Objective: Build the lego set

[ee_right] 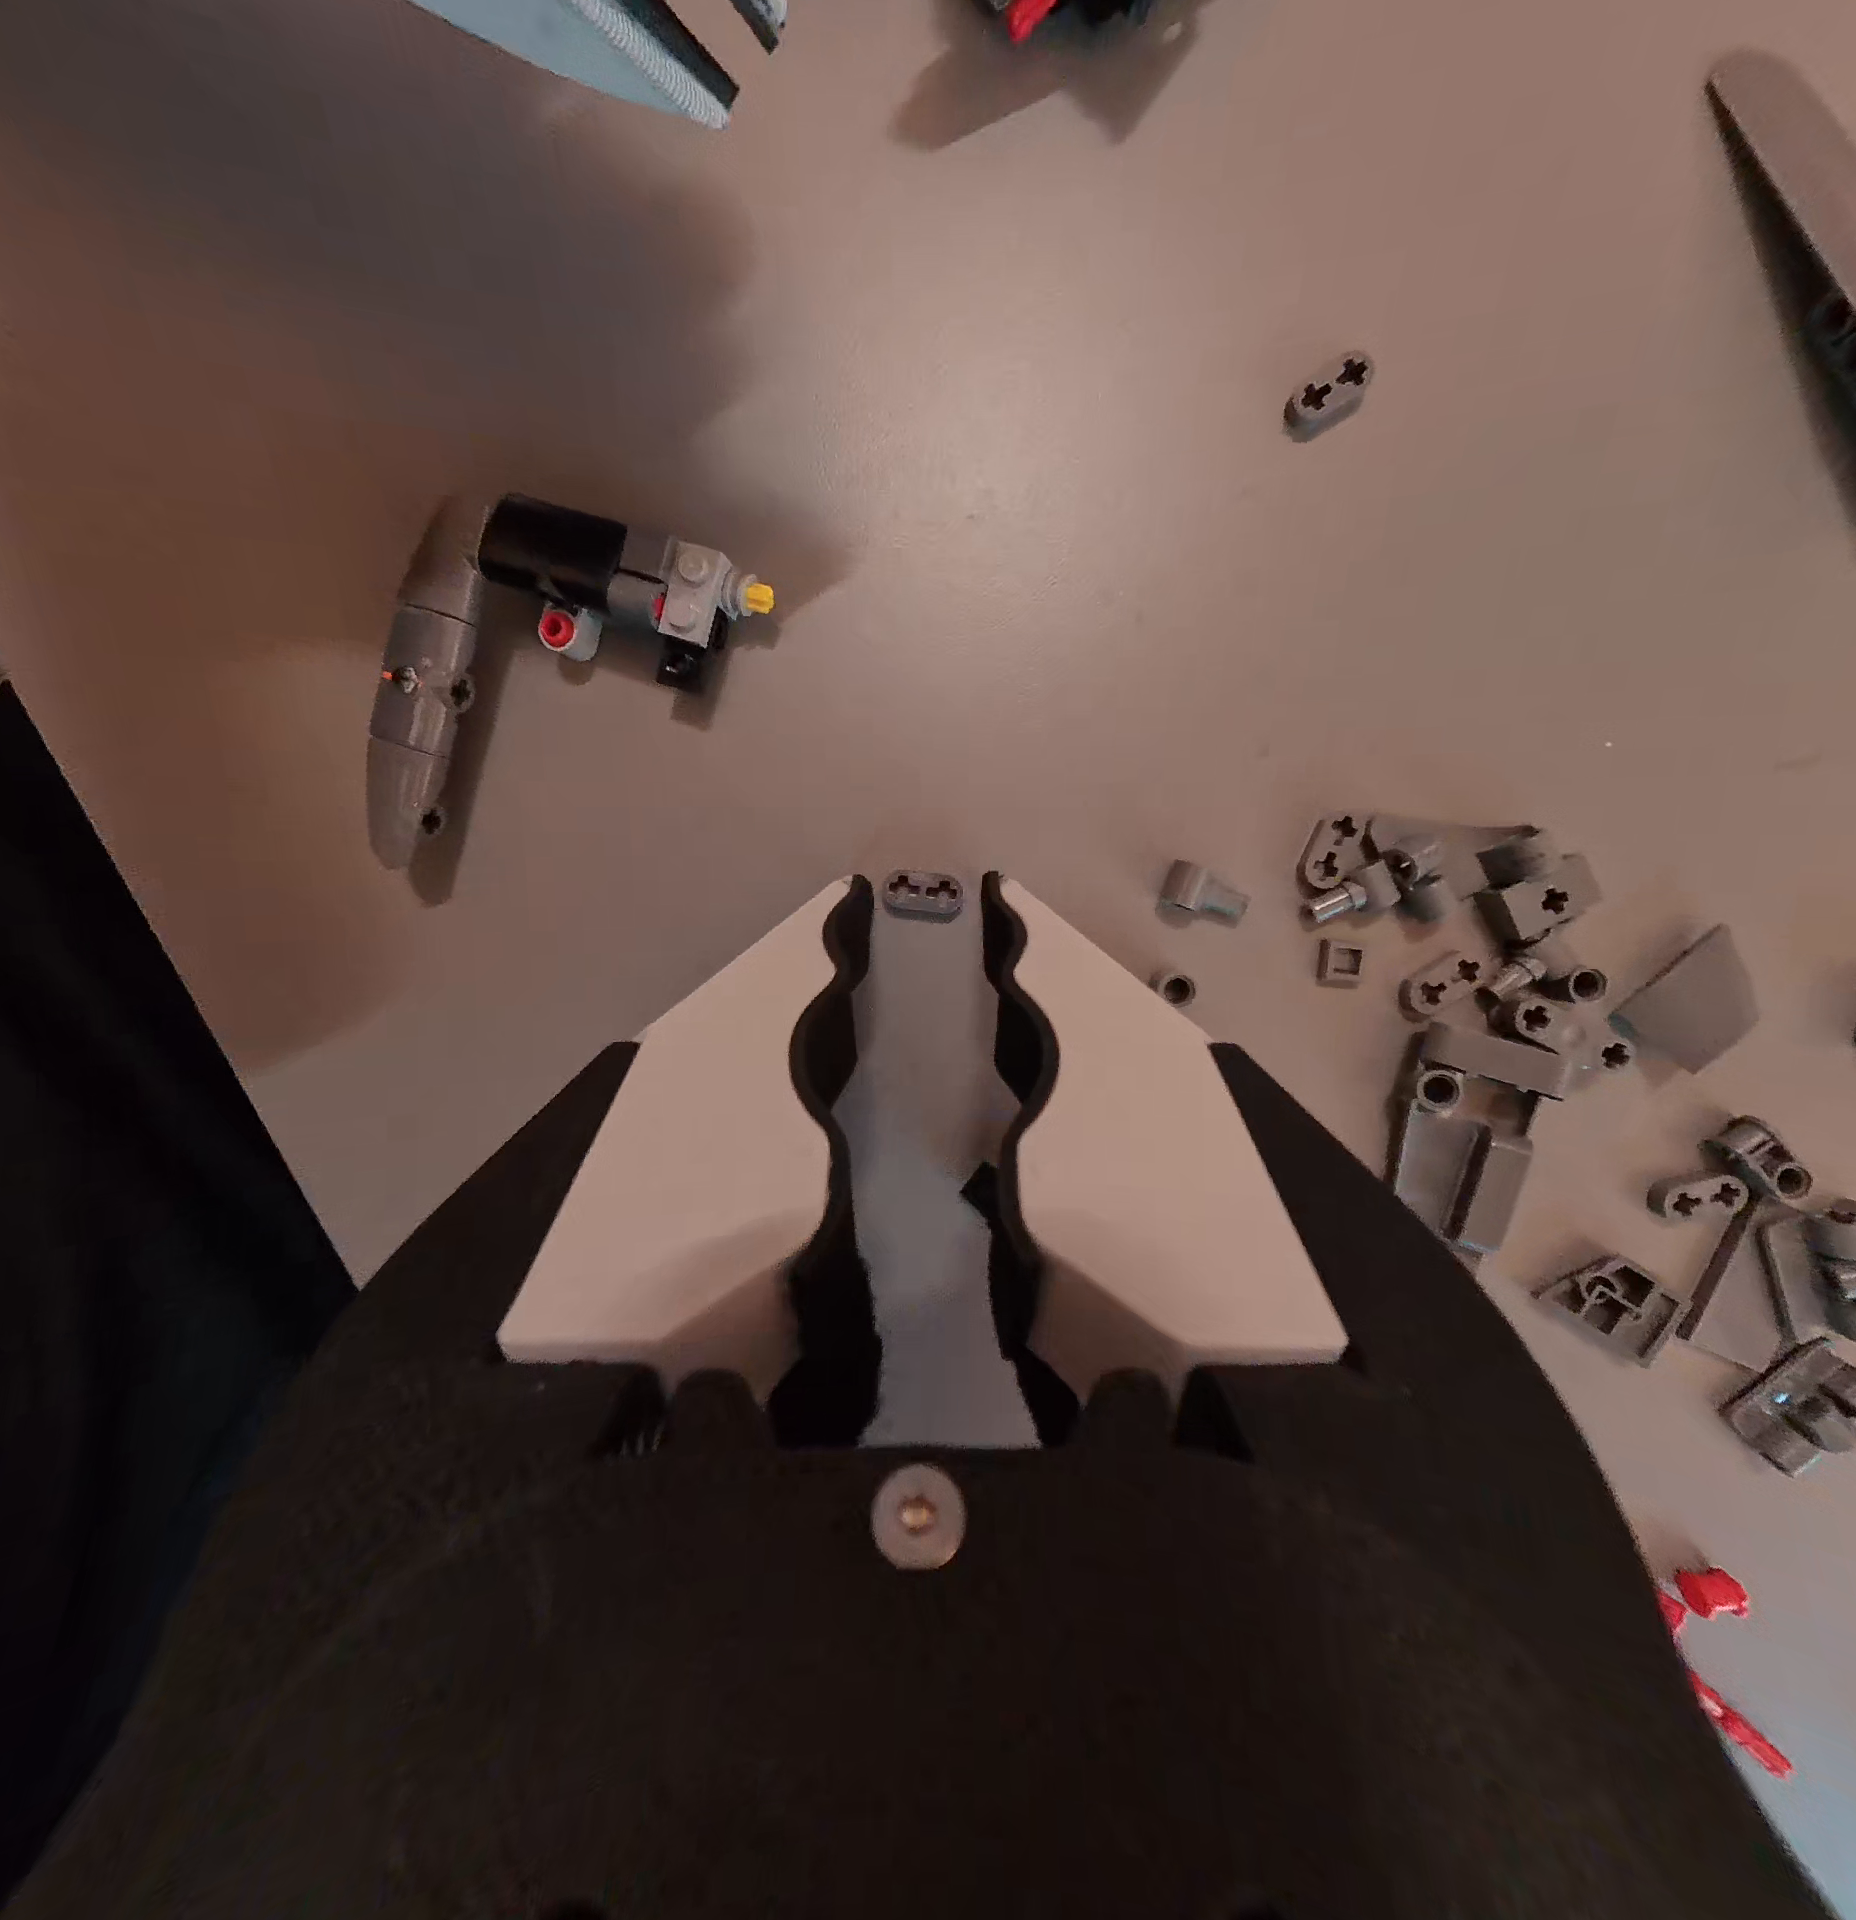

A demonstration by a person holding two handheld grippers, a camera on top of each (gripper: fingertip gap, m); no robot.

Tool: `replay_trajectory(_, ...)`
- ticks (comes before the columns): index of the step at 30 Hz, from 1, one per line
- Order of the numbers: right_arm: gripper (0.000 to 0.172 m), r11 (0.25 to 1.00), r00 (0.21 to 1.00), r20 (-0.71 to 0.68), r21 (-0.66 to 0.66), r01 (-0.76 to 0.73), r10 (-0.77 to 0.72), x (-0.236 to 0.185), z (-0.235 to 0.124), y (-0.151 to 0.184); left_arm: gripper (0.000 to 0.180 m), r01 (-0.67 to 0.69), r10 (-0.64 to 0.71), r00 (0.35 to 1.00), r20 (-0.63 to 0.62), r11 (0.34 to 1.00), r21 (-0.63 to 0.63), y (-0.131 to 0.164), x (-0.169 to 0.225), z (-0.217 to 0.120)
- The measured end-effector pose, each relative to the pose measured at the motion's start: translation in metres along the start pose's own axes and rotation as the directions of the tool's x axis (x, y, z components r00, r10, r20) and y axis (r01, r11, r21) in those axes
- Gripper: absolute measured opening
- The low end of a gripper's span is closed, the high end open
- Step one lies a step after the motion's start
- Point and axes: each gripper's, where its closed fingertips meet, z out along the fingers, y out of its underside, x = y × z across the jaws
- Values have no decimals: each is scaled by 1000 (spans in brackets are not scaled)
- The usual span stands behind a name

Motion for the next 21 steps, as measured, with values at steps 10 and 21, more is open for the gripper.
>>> replay_trajectory(10,12,998,998,-12,17,61,-61,1,-2,0,3,4,-4,1000,1,1000,-1,-1,1,4)
replay_trajectory(21,12,985,996,-84,172,26,-12,42,-81,14,6,-60,60,992,-112,998,2,-39,39,40)
